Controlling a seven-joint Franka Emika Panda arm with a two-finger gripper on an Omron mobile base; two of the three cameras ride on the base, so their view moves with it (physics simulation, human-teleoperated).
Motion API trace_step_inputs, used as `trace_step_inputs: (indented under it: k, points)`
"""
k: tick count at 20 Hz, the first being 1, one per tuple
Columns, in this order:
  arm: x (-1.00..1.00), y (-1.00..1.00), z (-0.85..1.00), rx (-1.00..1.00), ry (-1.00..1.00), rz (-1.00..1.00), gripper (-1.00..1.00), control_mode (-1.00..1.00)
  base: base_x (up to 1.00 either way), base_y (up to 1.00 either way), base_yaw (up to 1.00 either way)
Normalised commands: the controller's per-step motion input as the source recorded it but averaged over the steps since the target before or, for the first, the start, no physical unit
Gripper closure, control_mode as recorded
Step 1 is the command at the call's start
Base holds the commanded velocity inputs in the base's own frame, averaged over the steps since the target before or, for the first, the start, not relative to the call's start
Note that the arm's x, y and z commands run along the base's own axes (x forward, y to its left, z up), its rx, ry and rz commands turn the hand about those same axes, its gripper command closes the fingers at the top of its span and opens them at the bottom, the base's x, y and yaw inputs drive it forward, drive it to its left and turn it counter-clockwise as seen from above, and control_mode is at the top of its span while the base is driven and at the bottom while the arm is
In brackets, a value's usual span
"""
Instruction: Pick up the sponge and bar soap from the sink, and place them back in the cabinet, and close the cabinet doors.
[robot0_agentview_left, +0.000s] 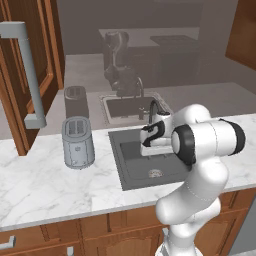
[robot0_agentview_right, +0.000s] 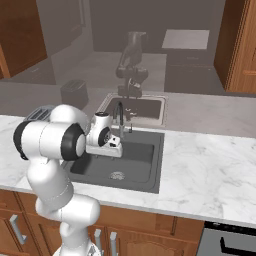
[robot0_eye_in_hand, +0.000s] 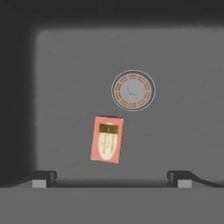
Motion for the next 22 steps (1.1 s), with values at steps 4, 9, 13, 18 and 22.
trace_step_inputs:
  k: [4, 9, 13, 18, 22]
  points:
    - [0.05, 0.00, -0.13, 0.00, 0.02, 0.00, -1.00, -1.00, 0.00, 0.00, 0.00]
    - [0.01, 0.00, -0.21, 0.00, 0.02, 0.00, -1.00, -1.00, 0.00, 0.00, 0.00]
    - [0.00, 0.00, -0.28, 0.00, 0.02, 0.00, -1.00, -1.00, 0.00, 0.00, 0.00]
    - [0.00, 0.00, -0.16, 0.00, 0.03, 0.00, -1.00, -1.00, 0.00, 0.00, 0.00]
    - [0.00, 0.00, -0.16, 0.00, 0.03, 0.00, -1.00, -1.00, 0.00, 0.00, 0.00]
